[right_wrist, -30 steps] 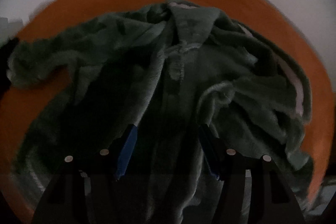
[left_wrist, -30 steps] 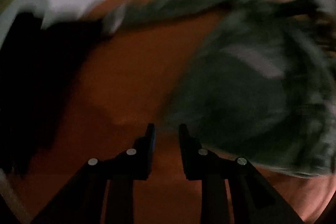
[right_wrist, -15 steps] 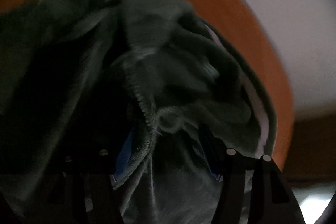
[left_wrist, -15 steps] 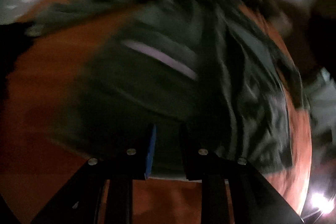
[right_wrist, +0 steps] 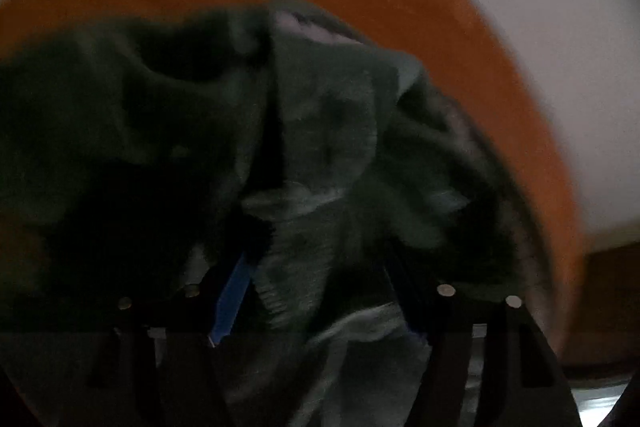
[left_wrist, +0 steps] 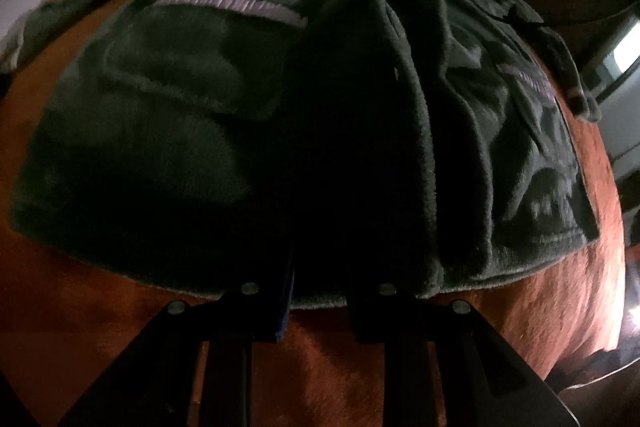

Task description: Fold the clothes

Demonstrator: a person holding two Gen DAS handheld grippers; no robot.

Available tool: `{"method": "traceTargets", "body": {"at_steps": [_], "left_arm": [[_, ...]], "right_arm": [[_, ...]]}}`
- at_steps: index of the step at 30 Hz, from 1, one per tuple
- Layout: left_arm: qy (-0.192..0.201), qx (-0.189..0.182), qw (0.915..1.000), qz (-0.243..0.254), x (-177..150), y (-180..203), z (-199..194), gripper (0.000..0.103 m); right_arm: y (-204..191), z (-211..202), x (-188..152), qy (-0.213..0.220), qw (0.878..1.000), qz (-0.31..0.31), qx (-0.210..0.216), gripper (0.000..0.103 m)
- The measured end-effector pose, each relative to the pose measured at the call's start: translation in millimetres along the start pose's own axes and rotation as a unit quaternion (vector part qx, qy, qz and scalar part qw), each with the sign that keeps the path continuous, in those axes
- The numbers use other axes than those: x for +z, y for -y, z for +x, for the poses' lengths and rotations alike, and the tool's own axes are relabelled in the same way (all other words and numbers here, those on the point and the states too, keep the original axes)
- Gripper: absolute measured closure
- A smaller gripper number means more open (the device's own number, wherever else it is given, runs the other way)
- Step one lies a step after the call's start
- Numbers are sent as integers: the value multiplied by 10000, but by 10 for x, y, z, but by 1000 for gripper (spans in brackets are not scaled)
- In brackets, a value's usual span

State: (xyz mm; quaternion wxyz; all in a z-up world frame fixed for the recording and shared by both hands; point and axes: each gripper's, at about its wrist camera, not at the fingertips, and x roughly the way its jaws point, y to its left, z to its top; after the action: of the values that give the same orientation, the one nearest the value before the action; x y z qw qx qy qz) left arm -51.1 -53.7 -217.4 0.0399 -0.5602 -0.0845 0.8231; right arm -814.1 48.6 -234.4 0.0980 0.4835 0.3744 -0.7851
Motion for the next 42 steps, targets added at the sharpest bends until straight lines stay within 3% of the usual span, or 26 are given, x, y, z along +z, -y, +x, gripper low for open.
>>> {"method": "traceTargets", "body": {"at_steps": [1, 2, 4, 7, 13, 18, 20, 23, 27, 29, 30, 33, 36, 38, 41, 42], "left_arm": [[17, 3, 10000, 5, -13, 0, 1, 80], [34, 7, 10000, 11, -26, -1, 2, 80], [68, 27, 10000, 45, -54, 9, 2, 80], [91, 72, 9998, 173, 9, 20, -7, 79], [201, 134, 9982, 546, 19, 53, -10, 79], [211, -251, 9983, 479, -1, -124, -116, 79], [191, -324, 9978, 538, -28, -132, -162, 79], [174, -420, 9969, 649, -88, -147, -240, 79], [100, -310, 9954, 904, -228, -116, -268, 79], [53, -250, 9948, 987, -282, -99, -270, 79], [50, -233, 9949, 985, -299, -97, -281, 79], [129, -229, 9955, 916, -275, -79, -389, 79], [377, -403, 9947, 872, -114, 25, -496, 79], [472, -415, 9945, 833, 57, 162, -447, 79], [518, -275, 9955, 740, 331, 399, -265, 79], [351, -243, 9961, 776, 359, 450, -139, 79]], "right_arm": [[107, 57, -17, -55, 9998, 126, -118, 40], [272, 110, -49, -167, 9990, 409, 48, 40], [681, 213, -186, -387, 9878, 1268, 817, 40], [1046, 319, -418, -360, 9716, 1758, 1543, 40], [1310, 388, -833, 226, 9575, 1730, 2297, 40], [1576, 347, -962, 513, 9389, 1875, 2841, 38], [1690, 331, -957, 495, 9374, 2024, 2791, 36], [1614, 175, -1067, 433, 9468, 2206, 2301, 36], [1353, -281, -1141, 880, 9596, 1646, 2104, 29], [1148, -317, -1070, 750, 9691, 1328, 1938, 26], [1128, -293, -1085, 568, 9722, 1480, 1722, 26], [1090, -466, -1281, 764, 9540, 1855, 2229, 26], [678, -495, -1162, 627, 9655, 1453, 2067, 26], [287, -396, -983, 279, 9905, 866, 1030, 26], [24, -263, -960, -91, 9977, 454, 497, 26], [-32, -243, -969, -190, 9985, 326, 385, 26]]}}
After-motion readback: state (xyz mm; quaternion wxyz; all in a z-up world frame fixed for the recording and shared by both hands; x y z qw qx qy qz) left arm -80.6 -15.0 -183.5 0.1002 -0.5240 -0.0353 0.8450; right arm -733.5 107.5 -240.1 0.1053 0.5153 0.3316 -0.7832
